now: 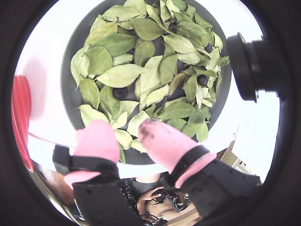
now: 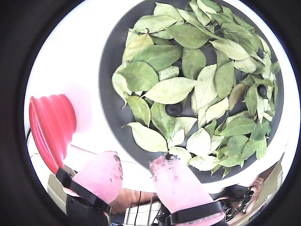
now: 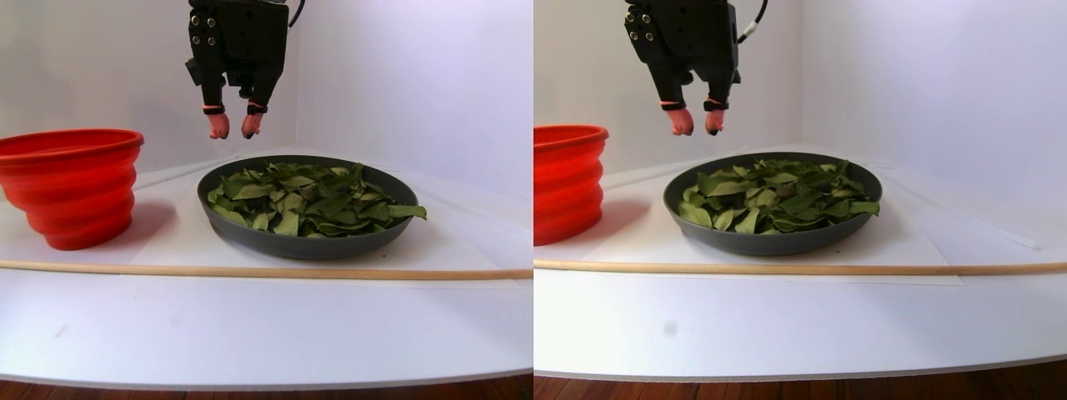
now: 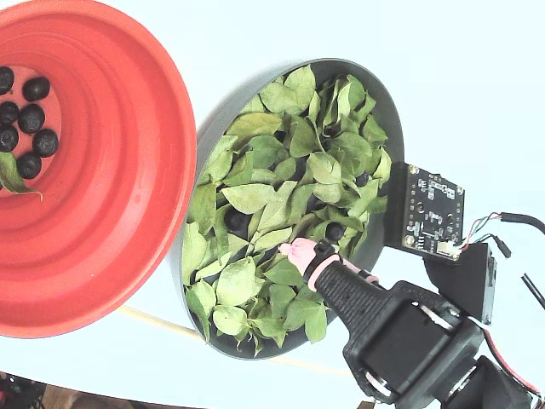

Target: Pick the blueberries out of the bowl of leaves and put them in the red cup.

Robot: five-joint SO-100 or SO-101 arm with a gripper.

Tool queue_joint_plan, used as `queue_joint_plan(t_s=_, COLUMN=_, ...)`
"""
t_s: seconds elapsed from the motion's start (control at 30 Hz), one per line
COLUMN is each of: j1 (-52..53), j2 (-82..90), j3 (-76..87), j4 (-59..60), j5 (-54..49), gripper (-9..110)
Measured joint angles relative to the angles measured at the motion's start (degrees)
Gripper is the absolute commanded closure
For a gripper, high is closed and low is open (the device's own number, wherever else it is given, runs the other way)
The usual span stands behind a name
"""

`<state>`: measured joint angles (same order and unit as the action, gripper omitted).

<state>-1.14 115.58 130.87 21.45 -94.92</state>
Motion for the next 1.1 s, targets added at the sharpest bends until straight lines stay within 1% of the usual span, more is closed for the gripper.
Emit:
queue_joint_plan(t_s=0.2, j1=2.9, j2=-0.35, j3=0.44, j4=-2.29, j5=-2.64, gripper=88)
queue_joint_plan(t_s=0.47, j1=5.19, j2=-4.92, j3=0.53, j4=-6.15, j5=-5.54, gripper=88)
queue_joint_plan(t_s=1.1, j1=4.92, j2=-11.95, j3=0.79, j4=-11.25, j5=-7.03, gripper=87)
